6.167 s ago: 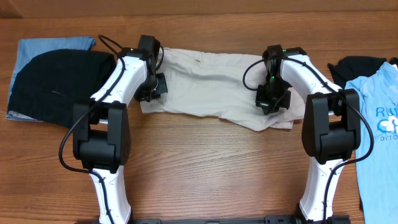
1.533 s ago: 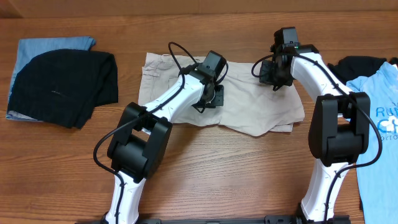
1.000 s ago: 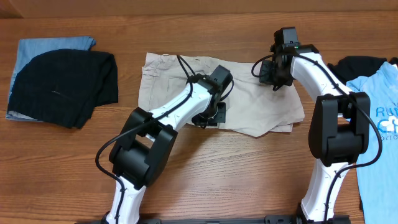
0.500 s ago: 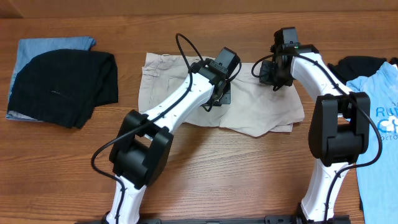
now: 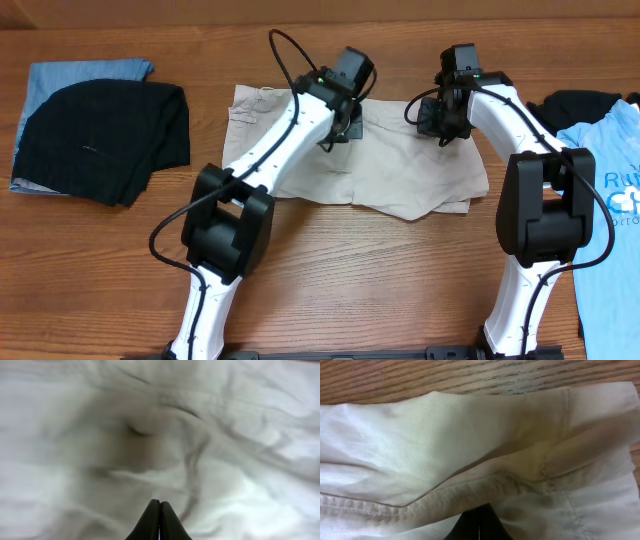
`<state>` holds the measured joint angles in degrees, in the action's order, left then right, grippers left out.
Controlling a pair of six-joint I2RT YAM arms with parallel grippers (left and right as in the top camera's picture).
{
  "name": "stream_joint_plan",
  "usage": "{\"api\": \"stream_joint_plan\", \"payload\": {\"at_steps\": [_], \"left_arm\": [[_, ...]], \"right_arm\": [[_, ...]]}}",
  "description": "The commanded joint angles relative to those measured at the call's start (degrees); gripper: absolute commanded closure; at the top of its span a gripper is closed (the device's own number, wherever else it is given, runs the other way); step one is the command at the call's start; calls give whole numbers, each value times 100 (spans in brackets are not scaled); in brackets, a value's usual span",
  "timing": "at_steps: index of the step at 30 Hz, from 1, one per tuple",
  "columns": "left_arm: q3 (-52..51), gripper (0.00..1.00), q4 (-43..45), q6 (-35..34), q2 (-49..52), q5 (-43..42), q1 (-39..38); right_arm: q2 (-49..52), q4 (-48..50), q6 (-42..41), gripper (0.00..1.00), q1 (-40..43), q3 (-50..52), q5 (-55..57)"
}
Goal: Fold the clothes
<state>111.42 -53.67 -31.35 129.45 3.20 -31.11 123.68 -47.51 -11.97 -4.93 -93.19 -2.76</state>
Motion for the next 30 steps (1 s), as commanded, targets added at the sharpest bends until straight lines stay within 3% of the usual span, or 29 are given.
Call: {"api": "stream_joint_plan", "payload": {"at_steps": [1, 7, 13, 25, 28, 30], "left_arm": [[-55, 96, 37, 109, 201, 297, 2], [-68, 96, 35, 114, 879, -302, -4], [990, 96, -70, 295, 466, 304, 13], [962, 95, 918, 337, 1458, 647, 46], [1495, 96, 815, 1023, 1209, 695, 46], [2120, 96, 369, 1062, 938, 1209, 46]], "right_arm": [[44, 26, 20, 95, -13, 28, -35], [44, 42, 20, 95, -15, 28, -33], [44, 39, 17, 95, -15, 28, -35], [44, -116, 20, 96, -15, 28, -35], [-33, -66, 26, 96, -13, -201, -35], [-201, -304, 205, 96, -15, -608, -35]]}}
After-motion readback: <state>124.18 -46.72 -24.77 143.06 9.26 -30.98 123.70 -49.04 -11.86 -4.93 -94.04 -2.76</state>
